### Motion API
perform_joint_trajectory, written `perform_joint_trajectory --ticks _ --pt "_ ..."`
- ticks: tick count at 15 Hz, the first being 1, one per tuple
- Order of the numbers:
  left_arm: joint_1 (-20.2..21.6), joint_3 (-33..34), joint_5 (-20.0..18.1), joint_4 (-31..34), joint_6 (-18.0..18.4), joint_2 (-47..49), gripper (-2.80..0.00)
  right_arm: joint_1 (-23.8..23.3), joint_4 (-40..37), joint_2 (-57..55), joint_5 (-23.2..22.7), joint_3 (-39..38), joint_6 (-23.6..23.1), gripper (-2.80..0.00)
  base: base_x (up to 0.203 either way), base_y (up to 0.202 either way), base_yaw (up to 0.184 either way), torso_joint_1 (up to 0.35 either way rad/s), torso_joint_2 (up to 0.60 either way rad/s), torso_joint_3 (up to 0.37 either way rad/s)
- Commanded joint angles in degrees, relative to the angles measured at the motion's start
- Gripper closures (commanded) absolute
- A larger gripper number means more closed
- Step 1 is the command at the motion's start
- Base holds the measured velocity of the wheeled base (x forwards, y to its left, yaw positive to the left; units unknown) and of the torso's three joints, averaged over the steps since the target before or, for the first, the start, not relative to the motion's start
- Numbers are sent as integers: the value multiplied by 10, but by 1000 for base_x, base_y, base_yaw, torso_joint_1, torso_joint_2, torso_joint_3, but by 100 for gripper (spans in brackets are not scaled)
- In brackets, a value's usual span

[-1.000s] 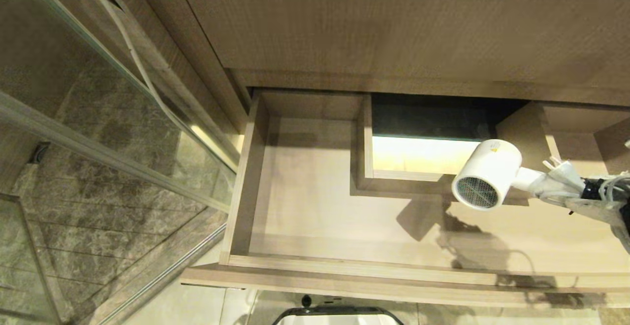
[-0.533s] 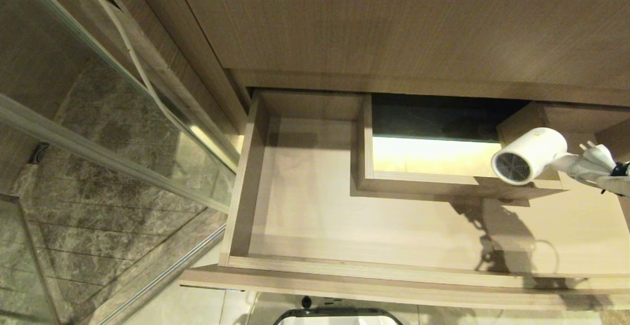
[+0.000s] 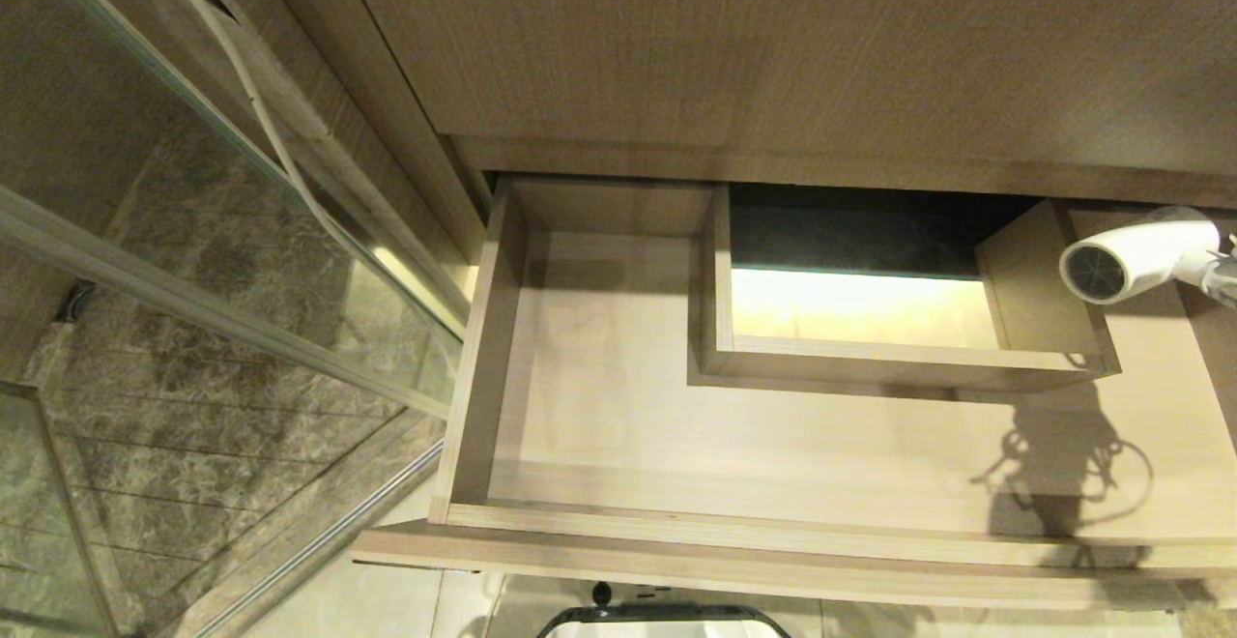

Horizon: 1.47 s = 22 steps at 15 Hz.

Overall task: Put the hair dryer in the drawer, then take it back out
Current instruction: Put it into the drawer

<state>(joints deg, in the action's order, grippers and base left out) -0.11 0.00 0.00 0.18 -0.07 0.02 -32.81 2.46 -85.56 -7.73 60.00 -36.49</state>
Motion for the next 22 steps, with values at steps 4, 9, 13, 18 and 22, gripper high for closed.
perform_joint_trajectory --ticks 4,9,13,18,22 --pt "0 1 0 0 0 0 0 -25 25 -98 33 68 -6 0 0 0 0 0 0 0" --pt "0 1 0 0 0 0 0 -25 52 -162 54 88 -24 0 0 0 0 0 0 0" --pt "0 1 0 0 0 0 0 -23 80 -226 55 91 -28 0 0 0 0 0 0 0" --pt "0 1 0 0 0 0 0 -21 131 -295 54 96 -86 -280 0 0 0 0 0 0" --pt "0 1 0 0 0 0 0 -22 119 -249 49 76 -94 -280 0 0 0 0 0 0"
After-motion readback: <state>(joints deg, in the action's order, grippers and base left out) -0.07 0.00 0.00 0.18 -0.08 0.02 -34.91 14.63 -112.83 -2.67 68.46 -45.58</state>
